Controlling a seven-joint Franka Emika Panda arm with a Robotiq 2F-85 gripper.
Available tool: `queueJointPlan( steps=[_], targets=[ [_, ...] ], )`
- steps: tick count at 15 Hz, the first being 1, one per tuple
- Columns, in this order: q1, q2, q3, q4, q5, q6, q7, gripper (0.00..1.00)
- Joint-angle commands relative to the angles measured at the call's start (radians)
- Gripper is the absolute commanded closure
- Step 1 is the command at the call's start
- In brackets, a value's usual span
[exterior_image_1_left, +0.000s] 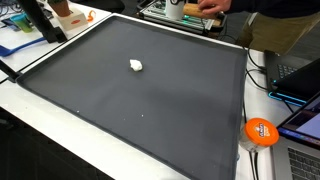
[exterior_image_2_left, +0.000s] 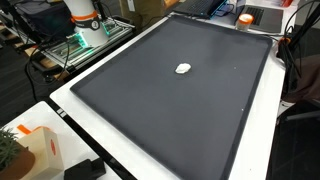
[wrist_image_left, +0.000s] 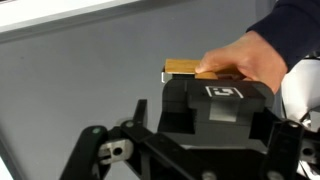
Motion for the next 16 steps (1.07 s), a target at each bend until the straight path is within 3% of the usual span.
queueJointPlan(
  steps=[1, 2, 3, 5, 9, 13, 16],
  targets=[
    [-0.003, 0.007, 0.0, 0.013, 0.016, -0.033, -0.014, 0.0],
    [-0.003, 0.007, 0.0, 0.014, 0.015, -0.036, -0.014, 0.0],
    [-0.003, 0.008, 0.001, 0.014, 0.014, -0.039, -0.012, 0.08],
    [-0.004, 0.007, 0.001, 0.014, 0.014, -0.04, -0.011, 0.34],
    [-0.005, 0.008, 0.0, 0.017, 0.016, -0.045, -0.01, 0.58],
    [-0.005, 0.009, -0.001, 0.02, 0.019, -0.055, -0.012, 0.47],
    [-0.006, 0.012, 0.0, 0.022, 0.017, -0.057, -0.011, 0.25]
  ],
)
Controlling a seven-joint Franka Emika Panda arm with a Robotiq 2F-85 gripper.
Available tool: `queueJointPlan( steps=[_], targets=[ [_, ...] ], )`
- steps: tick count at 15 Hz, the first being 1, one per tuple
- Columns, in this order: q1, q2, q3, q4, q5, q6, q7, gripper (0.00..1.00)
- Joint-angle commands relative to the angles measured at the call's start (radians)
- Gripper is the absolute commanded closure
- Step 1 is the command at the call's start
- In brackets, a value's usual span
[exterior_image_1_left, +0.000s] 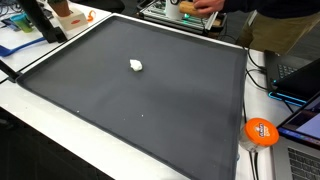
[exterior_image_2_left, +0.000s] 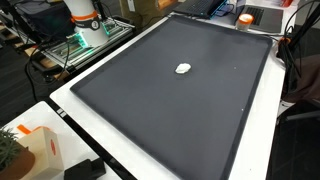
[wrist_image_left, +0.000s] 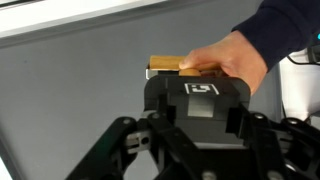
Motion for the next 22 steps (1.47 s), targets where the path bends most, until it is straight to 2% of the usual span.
queueJointPlan(
  steps=[1, 2, 3, 4, 8, 16, 17, 18, 22],
  targets=[
    [-0.005, 0.012, 0.0, 0.012, 0.014, -0.026, -0.009, 0.2],
    [-0.005, 0.012, 0.0, 0.012, 0.013, -0.026, -0.008, 0.22],
    [-0.005, 0.011, 0.001, 0.013, 0.012, -0.027, -0.007, 0.46],
    [-0.005, 0.01, 0.001, 0.012, 0.012, -0.026, -0.007, 0.46],
    [-0.006, 0.01, 0.001, 0.011, 0.013, -0.026, -0.004, 0.78],
    [-0.009, -0.029, -0.001, -0.019, 0.013, 0.0, 0.009, 0.78],
    [-0.009, 0.008, 0.004, 0.001, 0.004, -0.004, 0.0, 0.78],
    [-0.009, 0.008, 0.004, 0.001, 0.003, -0.004, 0.0, 0.53],
    [-0.009, 0.015, 0.004, 0.001, 0.003, -0.004, 0.0, 0.53]
  ],
)
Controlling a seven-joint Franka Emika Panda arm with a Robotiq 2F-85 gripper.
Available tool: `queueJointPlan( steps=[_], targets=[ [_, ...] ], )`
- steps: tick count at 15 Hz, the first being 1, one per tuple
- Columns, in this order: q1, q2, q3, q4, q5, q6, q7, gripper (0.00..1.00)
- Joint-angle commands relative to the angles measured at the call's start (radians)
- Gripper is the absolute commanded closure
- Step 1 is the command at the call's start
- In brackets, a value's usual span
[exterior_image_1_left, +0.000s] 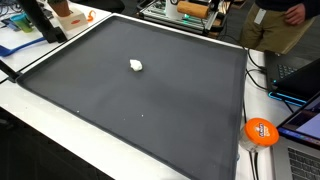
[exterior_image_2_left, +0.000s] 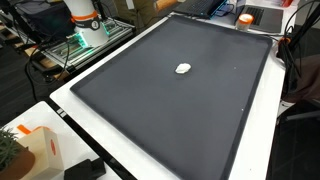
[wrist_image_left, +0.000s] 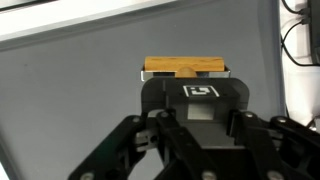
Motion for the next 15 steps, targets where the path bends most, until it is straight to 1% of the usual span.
queueJointPlan(
  steps=[1, 6, 7, 8, 10, 12, 13, 15],
  targets=[
    [-0.005, 0.0, 0.004, 0.002, 0.001, -0.003, -0.001, 0.53],
    [-0.005, 0.0, 0.004, 0.002, 0.001, -0.003, -0.001, 0.53],
    [-0.005, 0.0, 0.004, 0.002, 0.001, -0.003, -0.001, 0.78],
    [-0.01, -0.036, 0.022, -0.042, -0.022, 0.035, 0.045, 0.78],
    [-0.014, -0.097, 0.037, -0.105, -0.083, 0.078, 0.06, 0.78],
    [-0.023, -0.15, 0.048, -0.163, -0.167, 0.093, 0.065, 0.78],
    [-0.023, -0.182, 0.045, -0.193, -0.189, 0.095, 0.058, 0.78],
    [-0.019, -0.268, 0.012, -0.269, -0.192, 0.137, 0.005, 0.78]
  ],
)
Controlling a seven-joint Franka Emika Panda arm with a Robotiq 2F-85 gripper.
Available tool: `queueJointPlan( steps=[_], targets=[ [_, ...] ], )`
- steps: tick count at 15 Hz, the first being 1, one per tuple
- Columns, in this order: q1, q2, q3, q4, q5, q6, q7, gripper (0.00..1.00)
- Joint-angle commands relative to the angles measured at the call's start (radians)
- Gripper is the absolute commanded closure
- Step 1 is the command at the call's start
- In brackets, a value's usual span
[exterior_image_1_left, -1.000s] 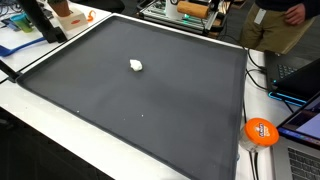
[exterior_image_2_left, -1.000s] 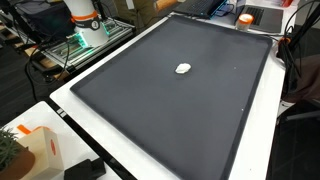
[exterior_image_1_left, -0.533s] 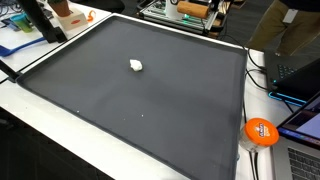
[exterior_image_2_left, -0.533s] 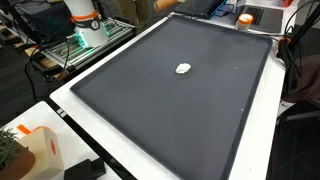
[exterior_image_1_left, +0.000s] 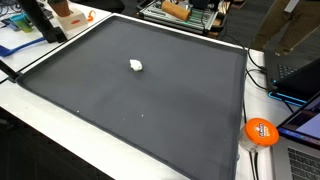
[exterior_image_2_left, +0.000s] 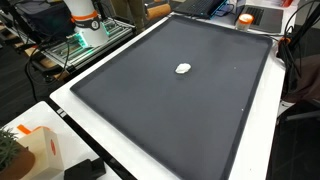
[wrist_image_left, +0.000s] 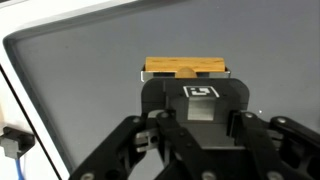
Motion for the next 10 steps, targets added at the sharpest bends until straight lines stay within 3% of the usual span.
queueJointPlan(
  steps=[1, 3, 5, 6, 8, 9, 10],
  targets=[
    [-0.002, -0.206, -0.041, -0.17, -0.018, 0.104, -0.091, 0.78],
    [-0.011, -0.261, -0.088, -0.219, -0.007, 0.177, -0.173, 0.78],
    [-0.021, -0.289, -0.148, -0.242, 0.053, 0.175, -0.218, 0.78],
    [-0.031, -0.22, -0.087, -0.185, 0.023, 0.148, -0.173, 0.53],
    [-0.043, -0.255, -0.126, -0.21, 0.04, 0.148, -0.213, 0.53],
    [-0.045, -0.261, -0.131, -0.215, 0.043, 0.148, -0.218, 0.78],
    [-0.057, -0.225, -0.122, -0.205, 0.018, 0.212, -0.225, 0.78]
  ],
)
